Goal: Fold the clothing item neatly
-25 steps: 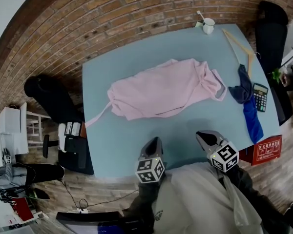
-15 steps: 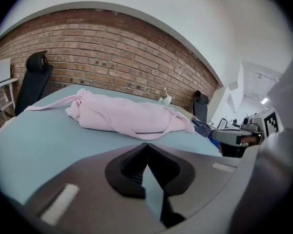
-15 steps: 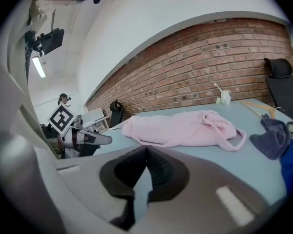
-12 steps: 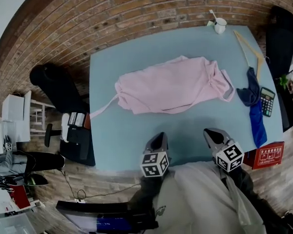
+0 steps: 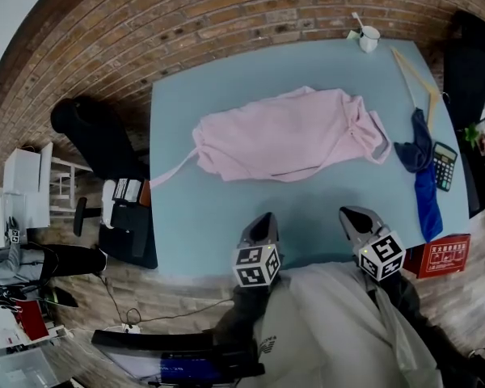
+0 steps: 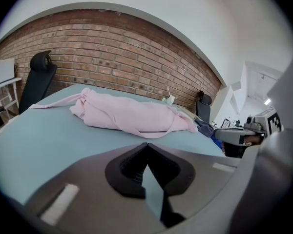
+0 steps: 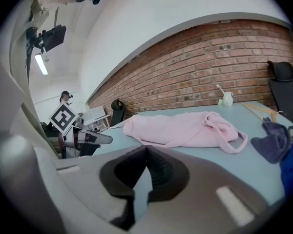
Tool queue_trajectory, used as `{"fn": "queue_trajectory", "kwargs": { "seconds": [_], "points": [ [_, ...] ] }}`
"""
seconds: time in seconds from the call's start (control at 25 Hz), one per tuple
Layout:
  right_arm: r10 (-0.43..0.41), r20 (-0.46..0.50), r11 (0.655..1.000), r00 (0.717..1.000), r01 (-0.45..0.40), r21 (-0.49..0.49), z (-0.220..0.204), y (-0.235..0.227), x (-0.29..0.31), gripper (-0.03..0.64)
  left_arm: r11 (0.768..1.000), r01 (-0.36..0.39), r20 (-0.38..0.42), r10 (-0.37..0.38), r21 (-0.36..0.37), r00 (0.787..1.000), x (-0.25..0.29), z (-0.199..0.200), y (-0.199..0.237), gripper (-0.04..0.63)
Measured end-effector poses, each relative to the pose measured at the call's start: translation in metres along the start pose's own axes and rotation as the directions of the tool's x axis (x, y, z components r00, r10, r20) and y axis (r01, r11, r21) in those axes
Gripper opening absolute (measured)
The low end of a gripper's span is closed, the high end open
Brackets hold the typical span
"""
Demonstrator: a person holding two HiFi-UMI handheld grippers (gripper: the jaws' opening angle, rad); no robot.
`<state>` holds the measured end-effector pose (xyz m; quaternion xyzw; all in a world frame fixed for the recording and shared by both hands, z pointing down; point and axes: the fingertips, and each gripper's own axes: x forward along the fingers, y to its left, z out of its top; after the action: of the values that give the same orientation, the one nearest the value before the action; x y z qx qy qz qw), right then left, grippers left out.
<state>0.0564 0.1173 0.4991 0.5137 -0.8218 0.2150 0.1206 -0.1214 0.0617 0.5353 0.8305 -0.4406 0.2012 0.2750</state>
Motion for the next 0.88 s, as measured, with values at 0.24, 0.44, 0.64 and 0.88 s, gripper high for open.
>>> {"fn": "queue_trajectory", "kwargs": {
  "seconds": [0.24,0.44,0.64,0.88],
  "points": [
    [0.004,-0.003,1.000,1.000,-0.004,-0.007,-0.0001,0.0021,0.0002,0.002,1.000,-0.003,0.004,0.003,-0.004,1.000,-0.0014,-0.0010,0.0011,0.008],
    [0.009,-0.003,1.000,1.000,-0.009,-0.017,0.0004,0.0037,0.0003,0.002,1.000,-0.008,0.008,0.008,-0.008,1.000,-0.0022,-0.0024,0.0026,0.008],
    [0.010,-0.001,1.000,1.000,-0.010,-0.018,0.0012,0.0050,0.0001,0.002,1.000,-0.010,0.003,0.010,-0.005,1.000,-0.0021,-0.0037,0.0035,0.008],
    [0.013,-0.001,1.000,1.000,-0.013,-0.020,0.0007,0.0056,-0.0004,0.002,1.000,-0.014,0.001,0.014,-0.008,1.000,-0.0020,-0.0058,0.0042,0.008]
  ]
}}
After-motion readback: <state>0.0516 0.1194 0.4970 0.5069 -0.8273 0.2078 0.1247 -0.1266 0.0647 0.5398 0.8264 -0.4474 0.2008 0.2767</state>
